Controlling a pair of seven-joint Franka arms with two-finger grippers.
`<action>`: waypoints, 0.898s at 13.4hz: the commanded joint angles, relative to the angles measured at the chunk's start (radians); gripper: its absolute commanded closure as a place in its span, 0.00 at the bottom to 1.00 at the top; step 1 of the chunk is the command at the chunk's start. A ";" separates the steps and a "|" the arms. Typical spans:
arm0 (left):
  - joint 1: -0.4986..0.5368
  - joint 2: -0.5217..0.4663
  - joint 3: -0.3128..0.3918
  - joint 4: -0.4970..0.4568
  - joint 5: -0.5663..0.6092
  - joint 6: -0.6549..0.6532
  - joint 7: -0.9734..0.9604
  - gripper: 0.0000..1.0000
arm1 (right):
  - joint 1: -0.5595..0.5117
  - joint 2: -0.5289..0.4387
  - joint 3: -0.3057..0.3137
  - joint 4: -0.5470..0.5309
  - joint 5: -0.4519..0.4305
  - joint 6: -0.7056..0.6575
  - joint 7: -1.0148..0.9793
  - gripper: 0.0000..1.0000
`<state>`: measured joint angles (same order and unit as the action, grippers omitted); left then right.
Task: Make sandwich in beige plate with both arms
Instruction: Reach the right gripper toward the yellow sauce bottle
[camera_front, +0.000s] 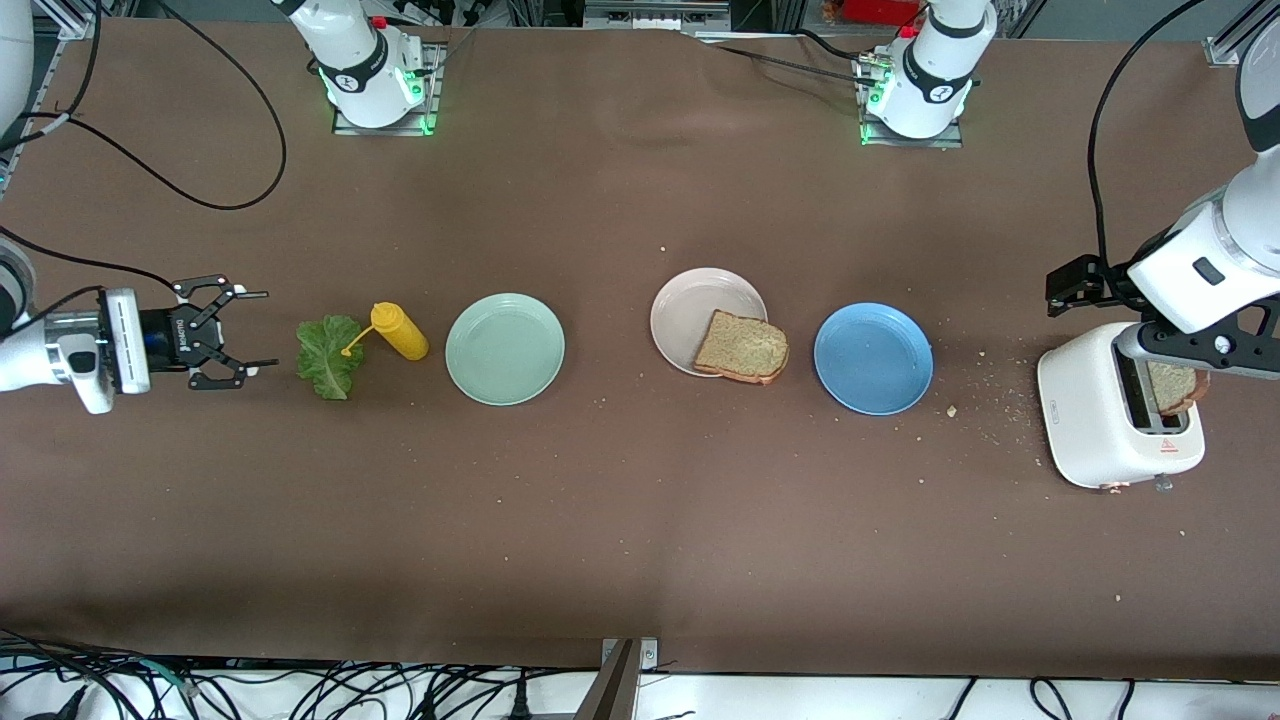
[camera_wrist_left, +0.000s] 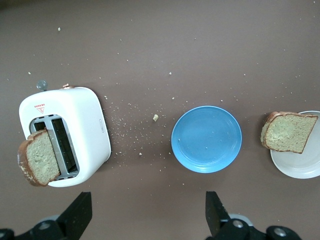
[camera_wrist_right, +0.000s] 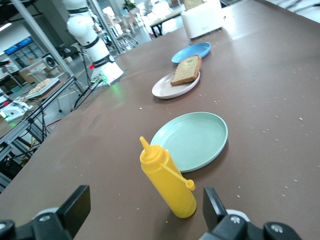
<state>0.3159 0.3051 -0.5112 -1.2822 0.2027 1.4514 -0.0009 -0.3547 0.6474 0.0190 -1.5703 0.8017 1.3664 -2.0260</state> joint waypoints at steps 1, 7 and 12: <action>0.005 -0.014 -0.004 -0.002 0.020 -0.014 -0.008 0.00 | -0.015 0.099 0.010 0.018 0.048 -0.026 -0.111 0.00; 0.005 -0.014 -0.006 -0.002 0.018 -0.017 -0.008 0.00 | -0.016 0.196 0.012 -0.008 0.093 -0.001 -0.285 0.00; 0.005 -0.014 -0.006 -0.002 0.018 -0.017 -0.008 0.00 | -0.004 0.196 0.018 -0.054 0.099 0.031 -0.407 0.00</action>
<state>0.3161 0.3051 -0.5112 -1.2822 0.2027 1.4480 -0.0009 -0.3574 0.8508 0.0225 -1.5971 0.8775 1.3715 -2.3862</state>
